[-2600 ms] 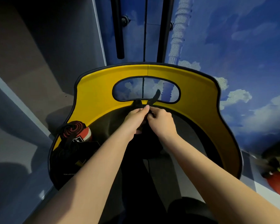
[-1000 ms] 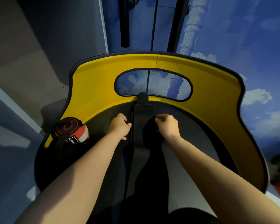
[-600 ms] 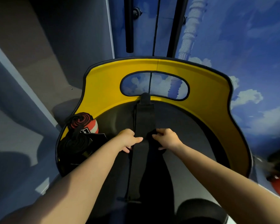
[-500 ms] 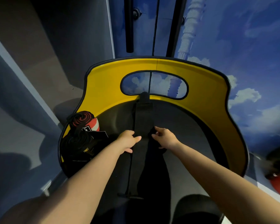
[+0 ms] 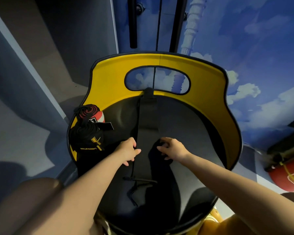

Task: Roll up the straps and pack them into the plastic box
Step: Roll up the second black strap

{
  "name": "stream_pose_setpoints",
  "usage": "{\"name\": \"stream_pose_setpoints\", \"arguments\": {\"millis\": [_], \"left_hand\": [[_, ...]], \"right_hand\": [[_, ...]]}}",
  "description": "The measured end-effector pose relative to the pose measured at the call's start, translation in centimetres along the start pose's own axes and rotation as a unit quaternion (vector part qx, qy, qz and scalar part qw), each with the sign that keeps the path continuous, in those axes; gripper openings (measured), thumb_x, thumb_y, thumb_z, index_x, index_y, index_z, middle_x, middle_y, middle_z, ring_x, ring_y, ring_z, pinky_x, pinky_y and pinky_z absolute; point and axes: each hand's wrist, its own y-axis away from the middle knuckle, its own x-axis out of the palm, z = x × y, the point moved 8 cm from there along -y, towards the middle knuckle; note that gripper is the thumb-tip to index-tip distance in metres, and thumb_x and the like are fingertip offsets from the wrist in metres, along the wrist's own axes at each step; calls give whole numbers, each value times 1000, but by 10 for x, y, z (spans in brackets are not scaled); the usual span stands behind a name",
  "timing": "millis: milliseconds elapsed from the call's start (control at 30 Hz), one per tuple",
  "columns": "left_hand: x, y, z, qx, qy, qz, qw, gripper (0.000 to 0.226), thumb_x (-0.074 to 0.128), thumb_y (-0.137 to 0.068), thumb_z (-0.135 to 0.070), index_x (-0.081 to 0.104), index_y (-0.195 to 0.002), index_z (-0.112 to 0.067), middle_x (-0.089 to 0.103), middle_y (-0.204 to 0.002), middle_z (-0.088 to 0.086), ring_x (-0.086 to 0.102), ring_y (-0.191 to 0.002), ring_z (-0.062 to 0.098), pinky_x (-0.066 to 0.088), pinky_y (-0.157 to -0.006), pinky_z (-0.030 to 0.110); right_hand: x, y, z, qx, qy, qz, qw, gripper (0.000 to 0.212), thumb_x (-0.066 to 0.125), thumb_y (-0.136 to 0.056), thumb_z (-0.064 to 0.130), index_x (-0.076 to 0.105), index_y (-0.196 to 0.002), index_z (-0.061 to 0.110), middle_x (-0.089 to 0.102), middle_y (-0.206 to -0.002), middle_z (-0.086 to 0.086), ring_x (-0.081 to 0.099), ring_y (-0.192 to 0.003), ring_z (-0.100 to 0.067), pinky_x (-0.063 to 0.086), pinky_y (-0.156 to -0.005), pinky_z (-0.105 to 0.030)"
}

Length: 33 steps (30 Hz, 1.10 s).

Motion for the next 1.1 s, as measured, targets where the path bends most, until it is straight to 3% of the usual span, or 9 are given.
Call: {"name": "stream_pose_setpoints", "arguments": {"millis": [233, 433, 567, 733, 867, 933, 1000, 1100], "left_hand": [[18, 36, 16, -8, -14, 58, 998, 29, 60, -90, -15, 38, -108, -14, 56, -115, 15, 66, -78, 22, 57, -58, 31], [31, 56, 16, 22, 31, 57, 998, 37, 62, -87, -4, 35, -109, -18, 51, -104, 13, 62, -58, 16, 56, -53, 25], [37, 67, 15, 49, 28, 66, 996, 22, 59, -89, -6, 44, -102, -17, 52, -80, 6, 62, -61, 13, 54, -51, 22], [41, 76, 18, 70, 6, 81, 994, 5, 58, -91, -16, 54, -90, -17, 57, -80, 2, 60, -68, 9, 53, -55, 22], [46, 83, 17, 111, -95, 88, 985, 21, 69, -82, -33, 56, -94, -21, 52, -95, 1, 55, -80, 14, 51, -67, 28], [47, 86, 16, 134, -176, 51, 974, 27, 72, -79, -34, 52, -94, -26, 41, -103, -1, 50, -86, 17, 47, -75, 31], [48, 90, 10, 167, -244, 7, 955, 27, 70, -81, -35, 48, -94, -27, 34, -104, -5, 45, -90, 17, 43, -73, 32], [52, 93, 1, 222, -281, -17, 933, 21, 63, -86, -34, 48, -98, -25, 40, -105, -9, 42, -99, 14, 39, -75, 30]], "right_hand": [[13, 43, -21, 7, -7, 44, 999, 44, 60, -91, 13, 49, -133, 9, 63, -83, 1, 60, -68, -4, 52, -52, -12], [22, 60, -20, -18, 14, 56, 998, 58, 70, -83, 16, 47, -136, 14, 56, -111, -2, 62, -91, -17, 56, -70, -20], [24, 72, -16, -70, 88, 57, 992, 62, 73, -81, 23, 47, -137, 15, 52, -125, -7, 60, -106, -15, 44, -85, -16], [27, 82, -16, -111, 134, 39, 984, 52, 71, -83, 22, 53, -132, 15, 47, -128, -9, 56, -114, -17, 38, -91, -13], [31, 87, -18, -141, 177, 30, 974, 38, 65, -87, 24, 61, -125, 18, 45, -133, -9, 44, -126, -18, 28, -103, -16], [33, 88, -19, -153, 181, 23, 971, 32, 63, -88, 23, 64, -120, 17, 44, -134, -10, 43, -127, -18, 26, -103, -14], [34, 89, -20, -162, 178, 9, 971, 29, 64, -88, 21, 67, -116, 15, 44, -133, -12, 44, -126, -19, 25, -100, -11], [36, 90, -19, -169, 176, -6, 970, 27, 63, -89, 19, 67, -115, 14, 45, -131, -12, 46, -122, -19, 29, -99, -12]]}}
